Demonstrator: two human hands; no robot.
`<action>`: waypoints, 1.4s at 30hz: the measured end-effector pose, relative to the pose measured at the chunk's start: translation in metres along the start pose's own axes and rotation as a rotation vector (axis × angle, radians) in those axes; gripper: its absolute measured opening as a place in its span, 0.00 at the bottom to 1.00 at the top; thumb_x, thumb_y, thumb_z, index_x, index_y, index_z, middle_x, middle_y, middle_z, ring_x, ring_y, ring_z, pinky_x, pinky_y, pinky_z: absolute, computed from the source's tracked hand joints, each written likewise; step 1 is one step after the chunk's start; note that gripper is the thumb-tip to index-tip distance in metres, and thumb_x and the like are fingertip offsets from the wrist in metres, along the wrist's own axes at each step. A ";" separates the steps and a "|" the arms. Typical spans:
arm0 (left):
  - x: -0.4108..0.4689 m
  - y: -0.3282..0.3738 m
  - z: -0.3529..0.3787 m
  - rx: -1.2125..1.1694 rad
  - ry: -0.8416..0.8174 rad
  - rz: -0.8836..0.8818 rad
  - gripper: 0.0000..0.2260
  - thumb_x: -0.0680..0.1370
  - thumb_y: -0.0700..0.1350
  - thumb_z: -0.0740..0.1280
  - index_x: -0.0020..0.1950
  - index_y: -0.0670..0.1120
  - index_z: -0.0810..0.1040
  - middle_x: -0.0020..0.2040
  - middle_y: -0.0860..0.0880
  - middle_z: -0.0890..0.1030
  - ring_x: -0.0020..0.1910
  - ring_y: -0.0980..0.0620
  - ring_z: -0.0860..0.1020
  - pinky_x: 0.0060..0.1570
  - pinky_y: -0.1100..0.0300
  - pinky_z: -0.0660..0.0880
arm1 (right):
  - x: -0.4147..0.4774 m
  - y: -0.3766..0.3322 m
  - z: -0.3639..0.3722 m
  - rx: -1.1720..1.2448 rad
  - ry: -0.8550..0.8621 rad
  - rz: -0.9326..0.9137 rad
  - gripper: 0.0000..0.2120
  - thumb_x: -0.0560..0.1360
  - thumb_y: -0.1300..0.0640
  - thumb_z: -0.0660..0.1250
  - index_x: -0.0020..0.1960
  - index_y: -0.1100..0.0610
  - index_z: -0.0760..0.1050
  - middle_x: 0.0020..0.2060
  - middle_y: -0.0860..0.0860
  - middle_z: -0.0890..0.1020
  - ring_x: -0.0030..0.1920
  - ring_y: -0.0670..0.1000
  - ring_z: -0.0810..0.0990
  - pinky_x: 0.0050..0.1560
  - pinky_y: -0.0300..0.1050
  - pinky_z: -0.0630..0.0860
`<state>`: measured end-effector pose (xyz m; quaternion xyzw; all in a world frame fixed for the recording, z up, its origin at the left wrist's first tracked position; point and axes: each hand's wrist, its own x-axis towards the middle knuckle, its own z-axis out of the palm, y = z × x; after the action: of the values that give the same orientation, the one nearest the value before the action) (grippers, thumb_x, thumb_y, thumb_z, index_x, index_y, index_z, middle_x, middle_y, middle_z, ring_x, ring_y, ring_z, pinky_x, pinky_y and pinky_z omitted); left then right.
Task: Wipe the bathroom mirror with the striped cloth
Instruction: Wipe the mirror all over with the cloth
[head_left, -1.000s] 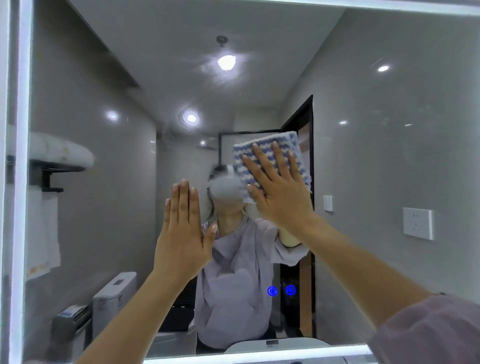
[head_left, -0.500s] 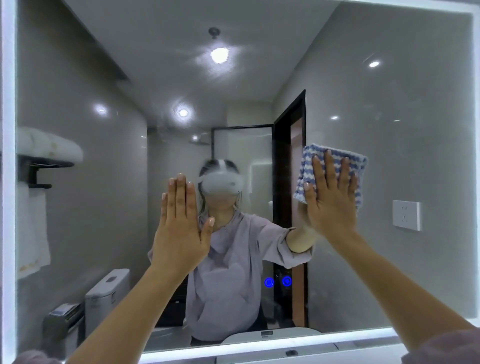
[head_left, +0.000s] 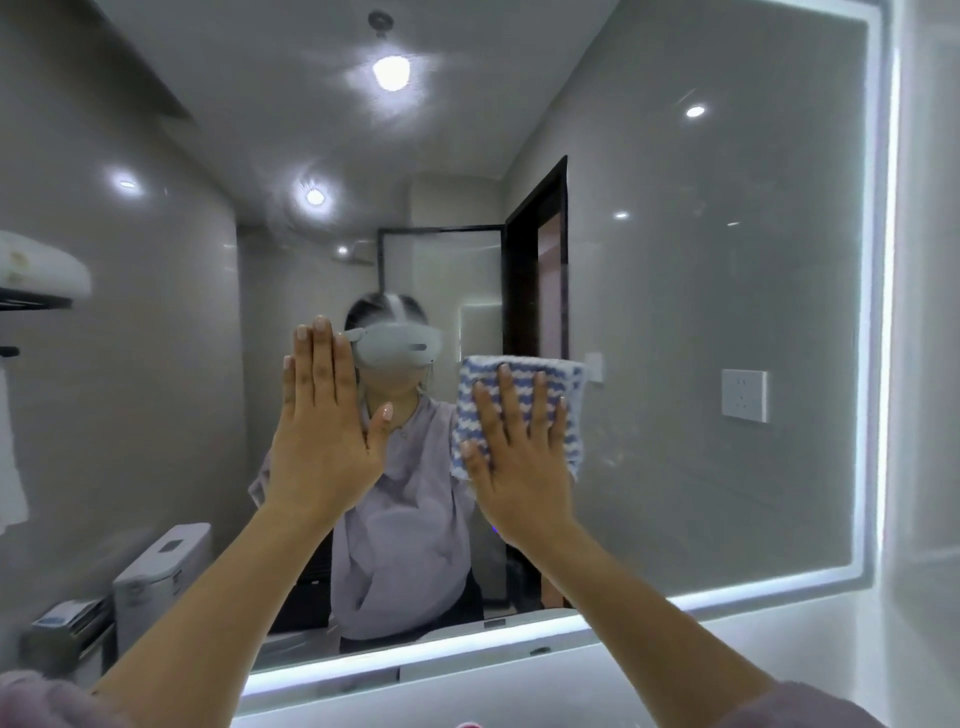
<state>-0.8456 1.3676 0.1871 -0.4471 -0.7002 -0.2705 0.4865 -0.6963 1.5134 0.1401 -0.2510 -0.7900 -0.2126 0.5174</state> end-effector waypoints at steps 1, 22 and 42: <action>0.000 0.000 0.000 -0.002 0.000 0.001 0.36 0.78 0.61 0.43 0.76 0.37 0.39 0.77 0.39 0.38 0.77 0.43 0.37 0.76 0.50 0.37 | -0.005 -0.001 0.002 -0.007 -0.012 -0.038 0.29 0.82 0.41 0.42 0.79 0.51 0.44 0.78 0.53 0.46 0.77 0.60 0.43 0.74 0.62 0.45; -0.004 0.014 -0.014 0.081 0.003 -0.019 0.35 0.79 0.57 0.47 0.75 0.34 0.42 0.77 0.34 0.46 0.77 0.38 0.45 0.74 0.44 0.47 | -0.035 0.160 -0.034 -0.119 -0.189 0.062 0.31 0.81 0.39 0.36 0.78 0.54 0.49 0.77 0.57 0.52 0.77 0.62 0.48 0.75 0.61 0.49; -0.025 0.148 0.007 0.094 -0.127 -0.078 0.38 0.76 0.60 0.46 0.76 0.35 0.45 0.78 0.37 0.47 0.77 0.39 0.46 0.76 0.48 0.46 | -0.037 0.177 -0.014 0.007 -0.049 -0.077 0.29 0.81 0.40 0.46 0.78 0.51 0.50 0.77 0.54 0.49 0.76 0.59 0.42 0.75 0.58 0.39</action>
<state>-0.7134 1.4317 0.1534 -0.4125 -0.7585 -0.2268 0.4507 -0.5649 1.6375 0.1250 -0.2235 -0.8123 -0.2235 0.4901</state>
